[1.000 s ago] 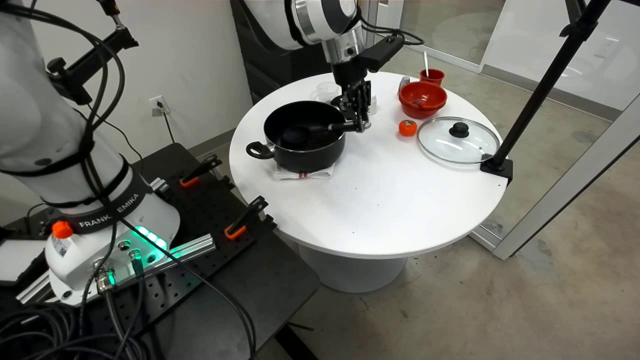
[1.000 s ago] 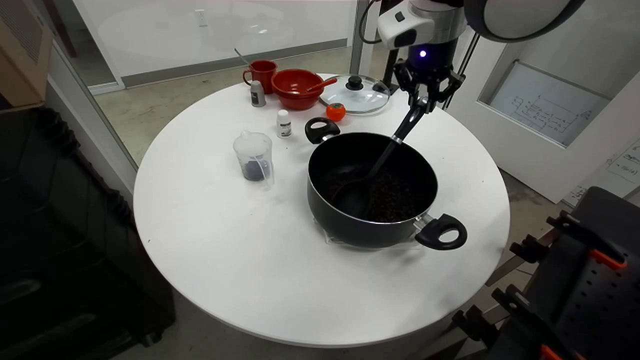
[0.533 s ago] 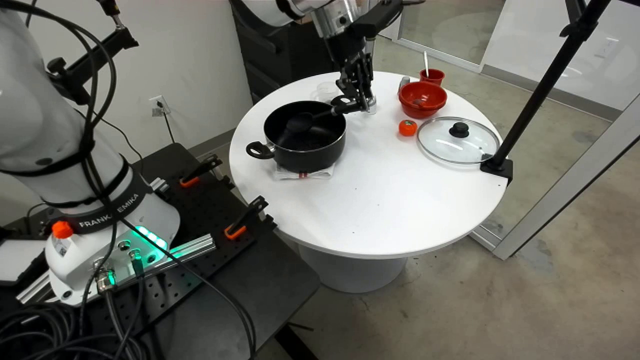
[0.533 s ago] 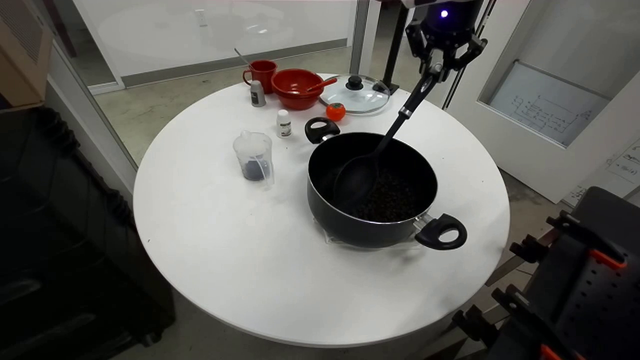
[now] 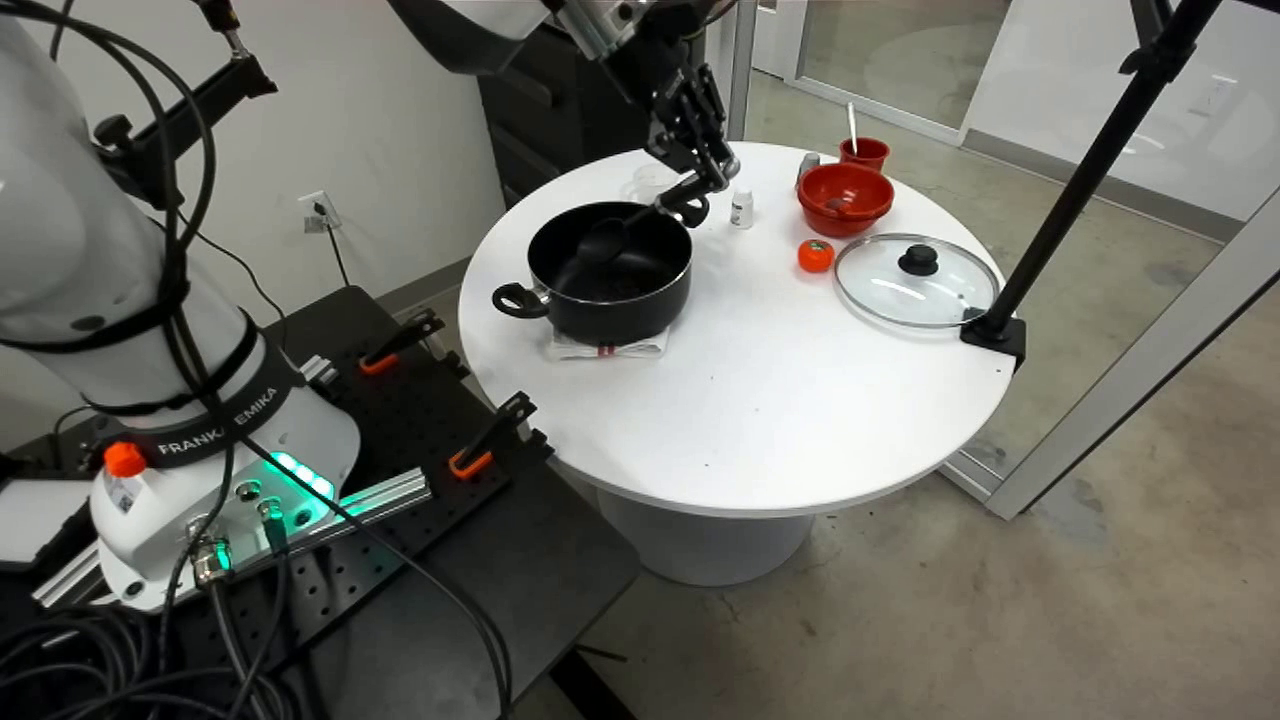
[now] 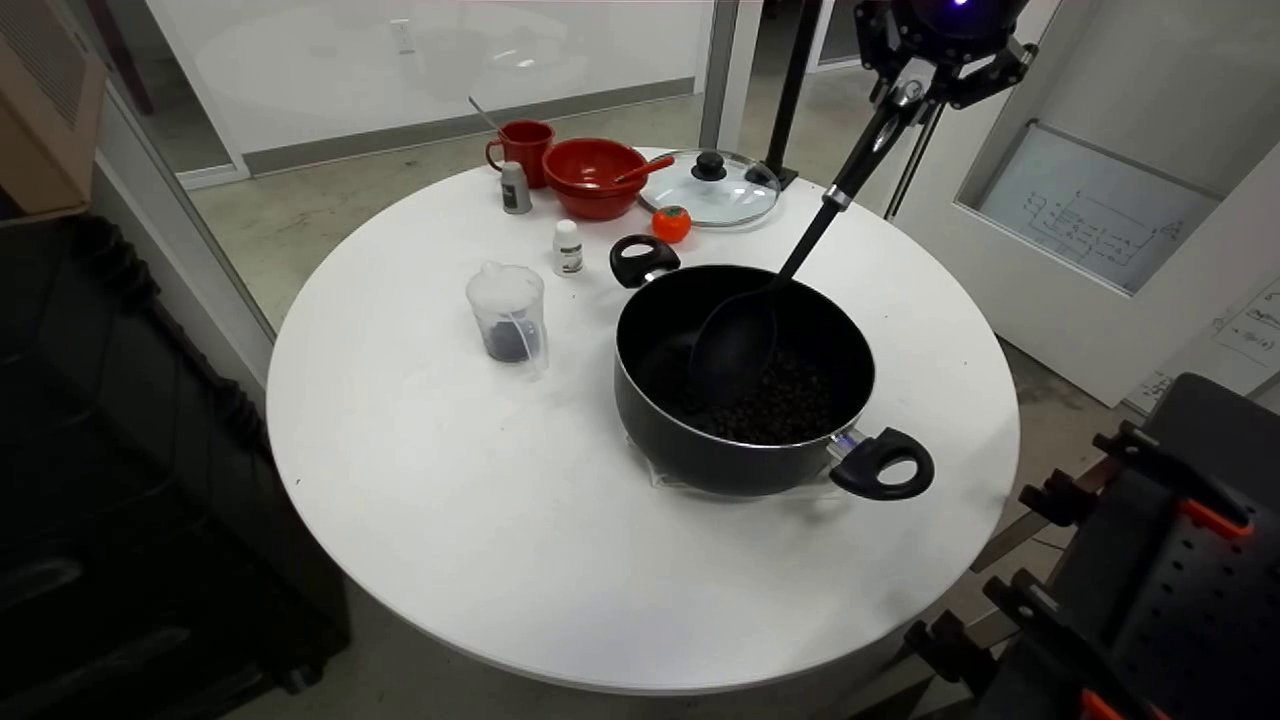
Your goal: Use the dishing spoon to mix in the pot
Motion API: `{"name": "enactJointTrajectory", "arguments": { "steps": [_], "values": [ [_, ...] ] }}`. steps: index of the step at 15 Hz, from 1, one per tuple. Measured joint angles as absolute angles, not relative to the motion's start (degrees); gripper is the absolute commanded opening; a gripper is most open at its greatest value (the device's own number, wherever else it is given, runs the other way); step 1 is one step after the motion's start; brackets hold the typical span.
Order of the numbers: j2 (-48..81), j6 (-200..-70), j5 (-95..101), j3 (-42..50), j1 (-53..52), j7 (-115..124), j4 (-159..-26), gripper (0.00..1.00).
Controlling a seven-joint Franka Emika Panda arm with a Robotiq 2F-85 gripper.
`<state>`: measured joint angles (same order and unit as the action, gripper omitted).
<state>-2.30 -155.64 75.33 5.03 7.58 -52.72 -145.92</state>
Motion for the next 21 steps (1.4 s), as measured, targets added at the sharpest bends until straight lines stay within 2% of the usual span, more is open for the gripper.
{"name": "enactJointTrajectory", "arguments": {
  "steps": [7, 21],
  "values": [
    [-6.7, -154.0, 100.3, 3.2, 7.3, -31.9, -151.4, 0.08],
    [-8.0, -142.6, 124.4, 3.0, 4.0, -17.7, -155.8, 0.08]
  ]
}}
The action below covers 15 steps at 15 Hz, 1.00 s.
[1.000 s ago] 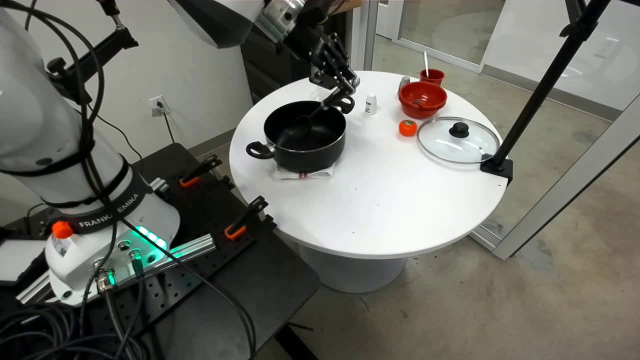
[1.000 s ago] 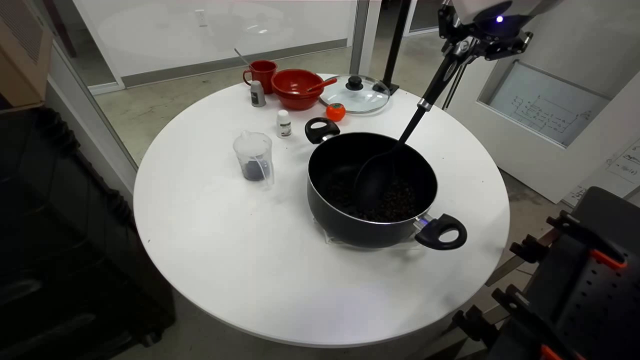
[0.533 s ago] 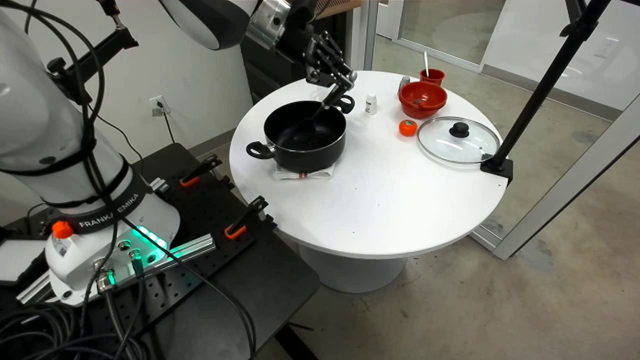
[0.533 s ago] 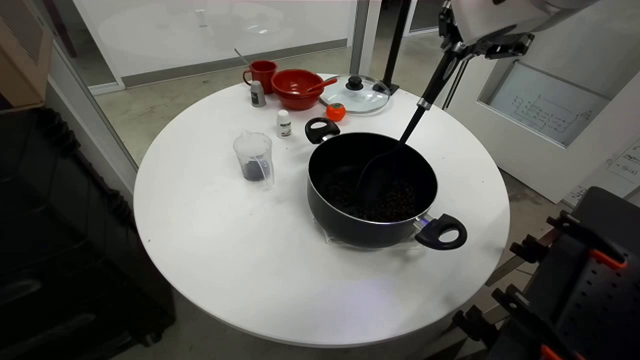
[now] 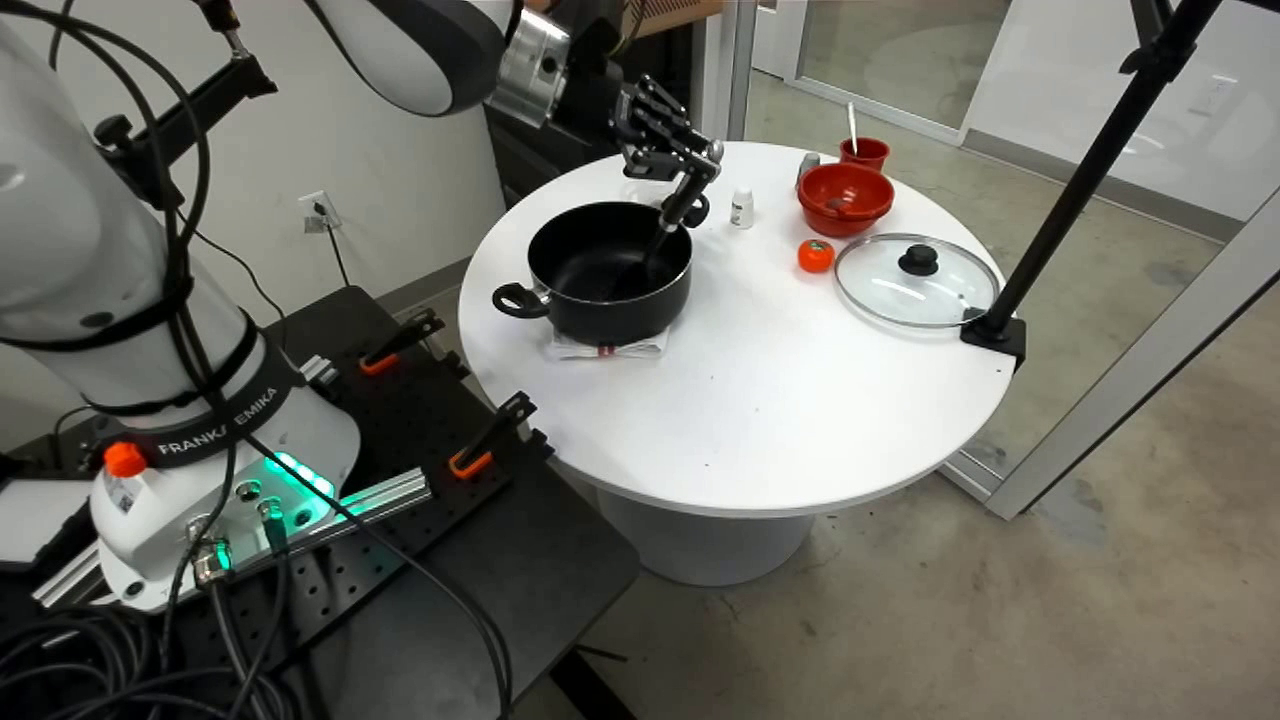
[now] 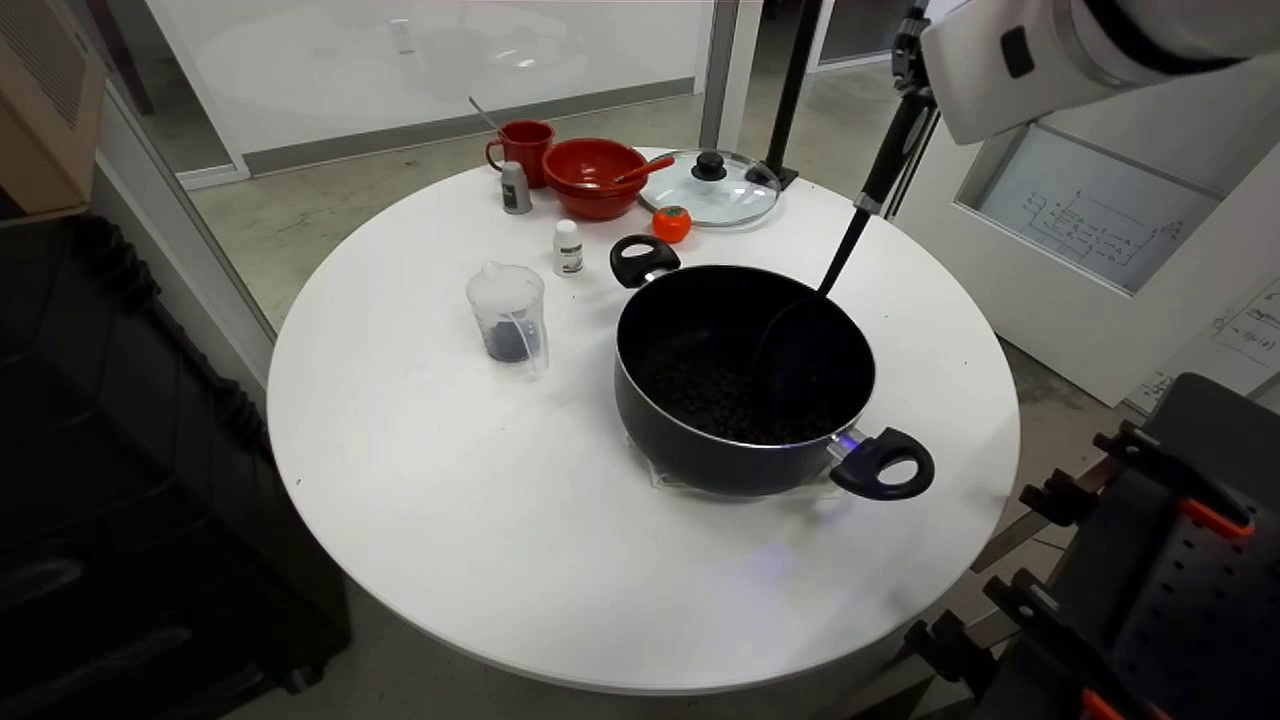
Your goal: Use the dishing spoon to mix in the pot
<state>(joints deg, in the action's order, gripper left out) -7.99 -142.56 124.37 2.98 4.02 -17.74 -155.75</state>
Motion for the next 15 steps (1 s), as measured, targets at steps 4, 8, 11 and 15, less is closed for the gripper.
{"name": "enactJointTrajectory", "arguments": {
  "steps": [4, 8, 11, 15],
  "values": [
    [-7.9, -138.5, 127.3, 3.0, 4.0, -15.7, -159.4, 0.08],
    [-6.5, -138.1, 127.1, 3.0, 4.0, -14.6, -159.4, 0.08],
    [-5.6, -138.1, 127.0, 3.0, 3.9, -14.0, -159.3, 0.08],
    [-4.9, -138.1, 126.9, 3.0, 3.5, -12.0, -159.3, 0.08]
  ]
}}
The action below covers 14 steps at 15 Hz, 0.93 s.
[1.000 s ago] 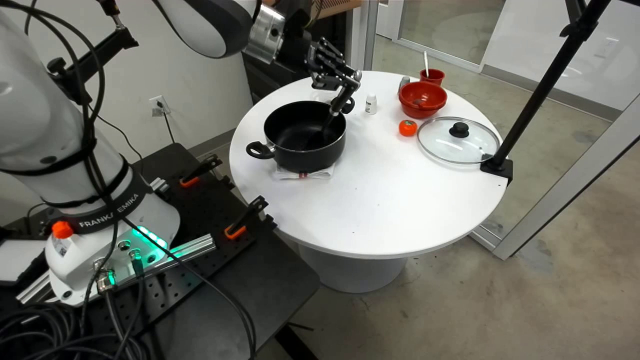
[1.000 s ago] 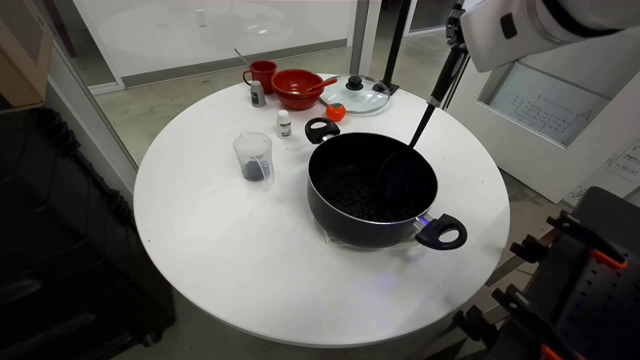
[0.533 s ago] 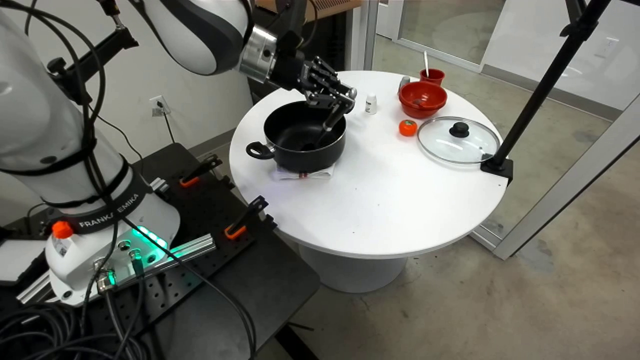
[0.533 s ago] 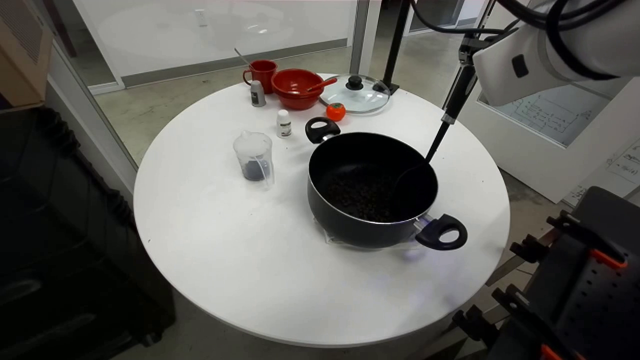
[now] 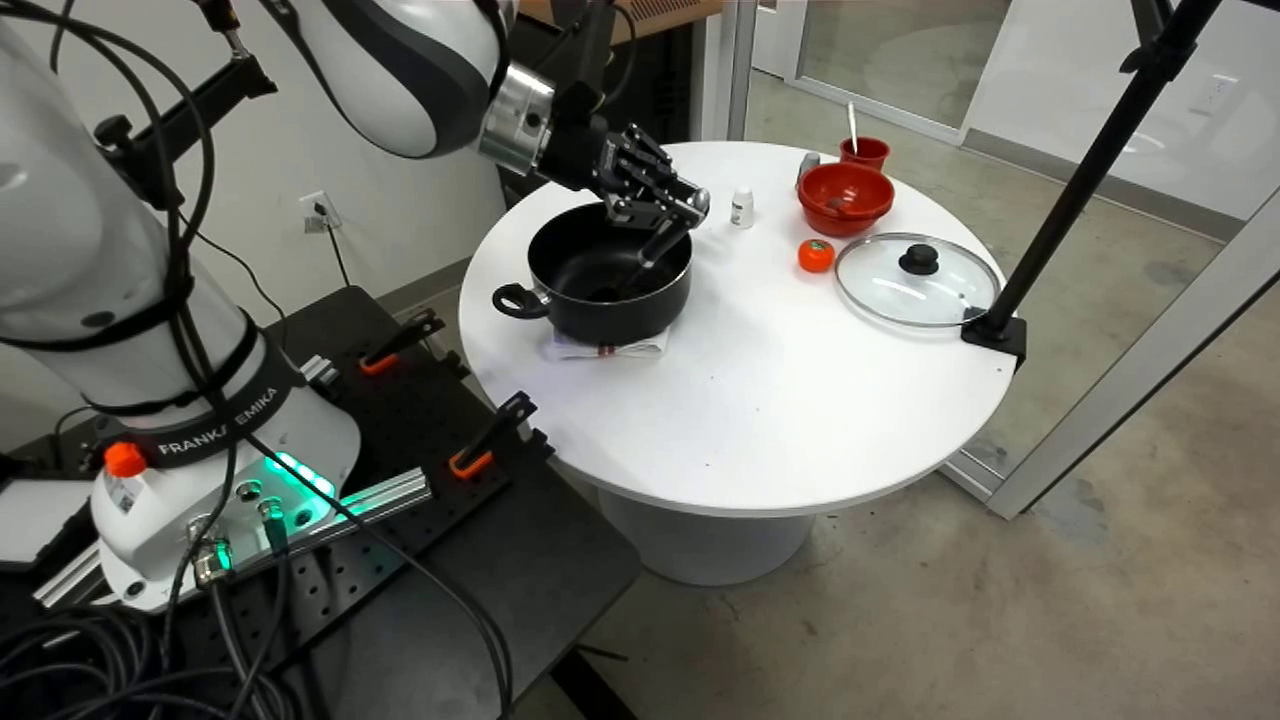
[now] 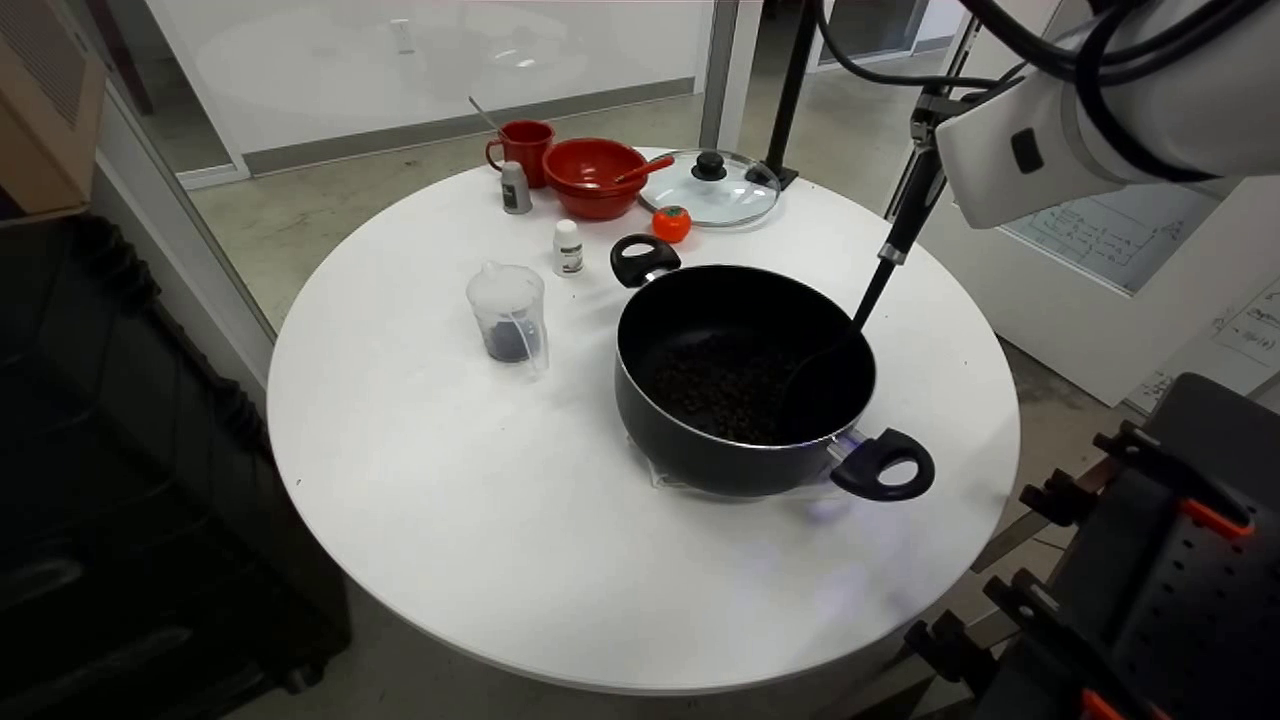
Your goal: Use the dishing spoon to mix in the pot
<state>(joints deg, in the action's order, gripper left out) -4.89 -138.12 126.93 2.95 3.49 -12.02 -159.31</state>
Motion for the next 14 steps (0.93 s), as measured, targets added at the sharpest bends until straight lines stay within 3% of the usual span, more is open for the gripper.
{"name": "enactJointTrajectory", "arguments": {
  "steps": [14],
  "values": [
    [-1.5, -133.3, 130.7, -2.1, -2.1, 6.1, -159.3, 0.08]
  ]
}}
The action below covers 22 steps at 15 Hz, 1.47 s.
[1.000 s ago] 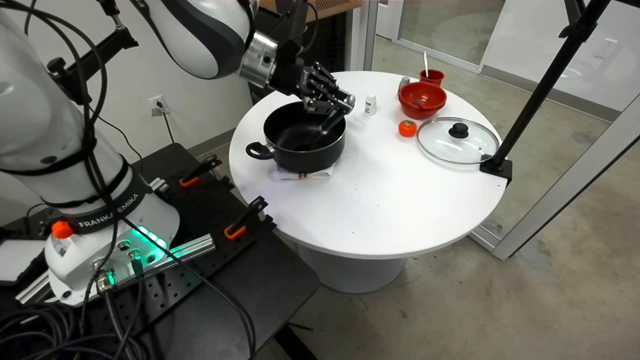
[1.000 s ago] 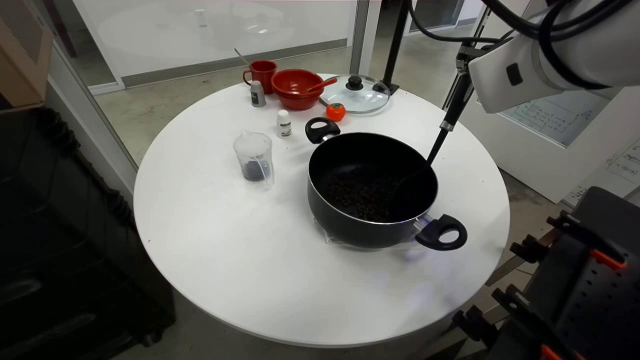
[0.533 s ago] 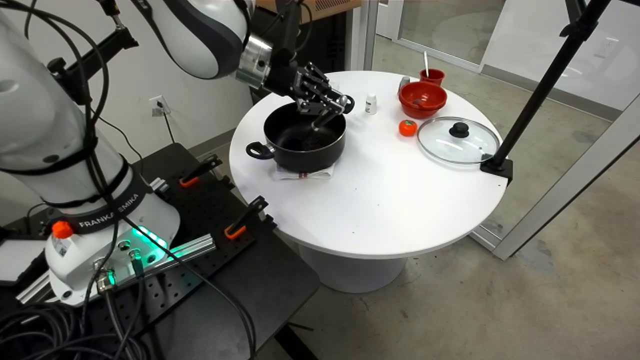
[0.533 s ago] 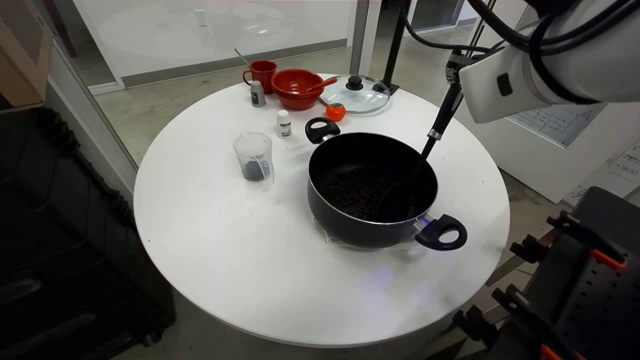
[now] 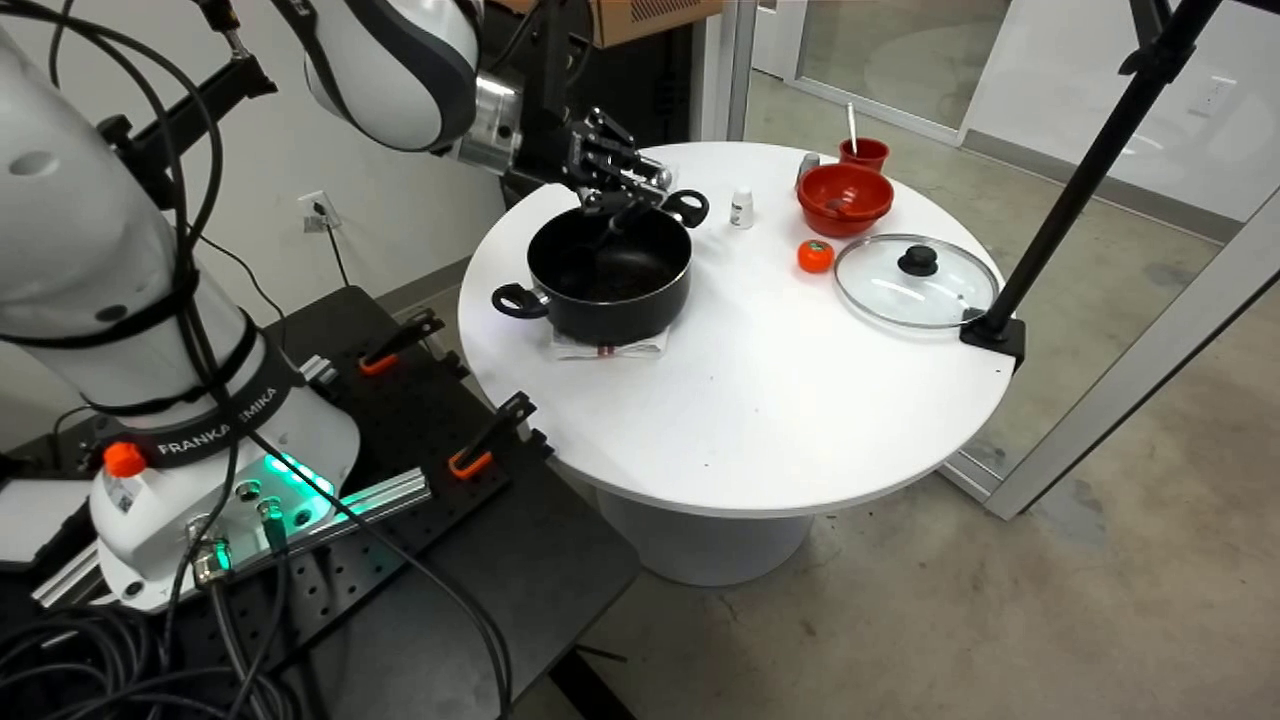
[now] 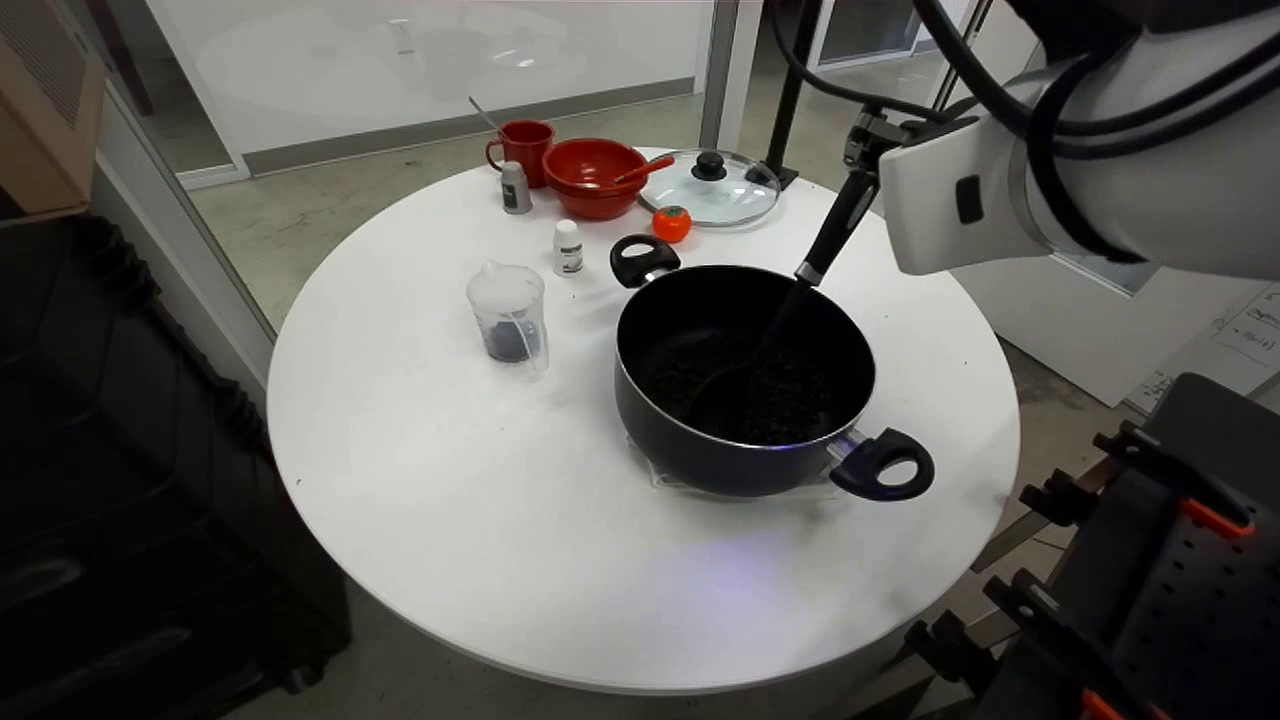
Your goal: Use the dishing spoon to mix in the pot
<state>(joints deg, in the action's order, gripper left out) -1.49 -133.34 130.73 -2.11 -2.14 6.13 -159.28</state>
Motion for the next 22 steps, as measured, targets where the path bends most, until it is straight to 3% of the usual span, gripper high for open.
{"name": "enactJointTrajectory", "arguments": {
  "steps": [22],
  "values": [
    [3.3, -118.1, 131.7, -2.4, -1.3, 14.5, -155.5, 0.08]
  ]
}}
